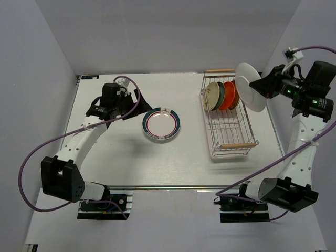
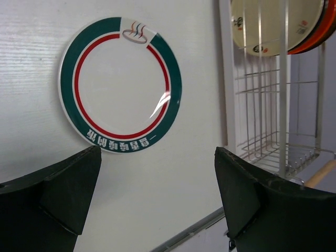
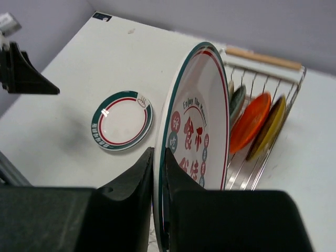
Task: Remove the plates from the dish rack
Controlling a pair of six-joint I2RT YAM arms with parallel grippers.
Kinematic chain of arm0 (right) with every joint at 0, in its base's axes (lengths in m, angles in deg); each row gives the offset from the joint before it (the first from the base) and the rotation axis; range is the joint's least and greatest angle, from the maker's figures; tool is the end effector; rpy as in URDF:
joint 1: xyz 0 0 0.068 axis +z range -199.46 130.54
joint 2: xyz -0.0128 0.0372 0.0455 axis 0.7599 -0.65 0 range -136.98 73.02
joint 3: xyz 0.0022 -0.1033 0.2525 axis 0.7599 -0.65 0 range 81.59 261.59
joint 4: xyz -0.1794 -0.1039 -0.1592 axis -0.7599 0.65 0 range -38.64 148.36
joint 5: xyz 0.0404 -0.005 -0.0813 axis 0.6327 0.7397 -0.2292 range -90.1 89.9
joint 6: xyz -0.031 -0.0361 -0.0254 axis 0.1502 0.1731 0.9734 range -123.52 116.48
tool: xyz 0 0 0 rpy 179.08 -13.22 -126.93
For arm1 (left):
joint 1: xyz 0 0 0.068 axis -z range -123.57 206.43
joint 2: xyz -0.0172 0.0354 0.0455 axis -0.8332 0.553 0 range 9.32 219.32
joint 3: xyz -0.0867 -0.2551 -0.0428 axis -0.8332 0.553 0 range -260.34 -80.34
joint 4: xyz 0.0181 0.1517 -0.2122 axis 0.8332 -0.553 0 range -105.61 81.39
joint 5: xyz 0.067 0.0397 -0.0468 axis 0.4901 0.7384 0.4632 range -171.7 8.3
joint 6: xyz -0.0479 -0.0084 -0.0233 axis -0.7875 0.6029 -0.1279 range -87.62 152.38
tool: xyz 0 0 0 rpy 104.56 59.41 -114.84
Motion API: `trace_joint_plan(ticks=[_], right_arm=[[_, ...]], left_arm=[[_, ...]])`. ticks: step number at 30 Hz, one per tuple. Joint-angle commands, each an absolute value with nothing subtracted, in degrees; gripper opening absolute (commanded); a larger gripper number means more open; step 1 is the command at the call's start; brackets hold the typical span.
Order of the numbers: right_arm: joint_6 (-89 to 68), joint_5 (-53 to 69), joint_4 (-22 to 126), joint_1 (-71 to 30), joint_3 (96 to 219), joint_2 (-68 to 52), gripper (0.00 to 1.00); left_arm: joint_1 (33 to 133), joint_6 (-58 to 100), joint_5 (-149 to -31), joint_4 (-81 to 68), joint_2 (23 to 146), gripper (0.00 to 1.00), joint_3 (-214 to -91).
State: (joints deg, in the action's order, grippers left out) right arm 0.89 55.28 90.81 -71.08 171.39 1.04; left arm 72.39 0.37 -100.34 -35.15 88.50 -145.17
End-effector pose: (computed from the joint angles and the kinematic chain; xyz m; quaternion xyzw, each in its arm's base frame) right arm 0.2346 -0.0615 0.4619 -0.1485 0.7633 0.2624 0.5713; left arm 0.2892 -0.0946 0.2996 -0.0586 0.8981 -0.3013 0.3148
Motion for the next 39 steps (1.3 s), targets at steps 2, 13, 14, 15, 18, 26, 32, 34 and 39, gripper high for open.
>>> trace_joint_plan(ticks=[2,13,14,15,18,26,32,34,39], right_arm=[[12.20,51.77,92.77,-64.41,180.19,-0.19,0.00],[43.62,30.59,99.61,-38.24,190.58,-10.74,0.00],[45.59,29.10,99.01,-36.64,189.53,-10.65,0.00],[47.35,26.65,97.52,-32.62,187.08,-10.21,0.00],[51.32,21.90,92.08,-26.90,181.55,-8.64,0.00],[54.31,17.23,85.21,-14.50,172.22,-7.66,0.00],[53.88,12.58,78.54,-7.72,164.84,-5.47,0.00],[53.18,11.86,73.36,-6.22,162.37,-4.68,0.00],[51.95,12.74,66.93,-3.50,157.53,-2.48,0.00]], left_arm=[[72.51,-0.14,-102.79,-35.32,85.35,0.98,-150.46],[71.46,-4.27,-104.27,-41.31,86.92,0.98,-157.24],[71.46,-4.62,-104.99,-41.56,87.54,0.98,-157.68],[71.46,-4.79,-105.43,-41.65,87.89,0.98,-159.16],[71.46,-5.67,-106.04,-42.71,89.30,0.98,-162.06],[71.46,-9.01,-110.00,-40.95,92.55,0.98,-165.23],[72.51,-10.77,-113.25,-39.03,95.62,0.98,-164.54],[72.51,-11.30,-114.13,-37.62,96.24,0.97,-163.49],[72.51,-11.91,-115.45,-35.24,95.89,0.85,-158.48]])
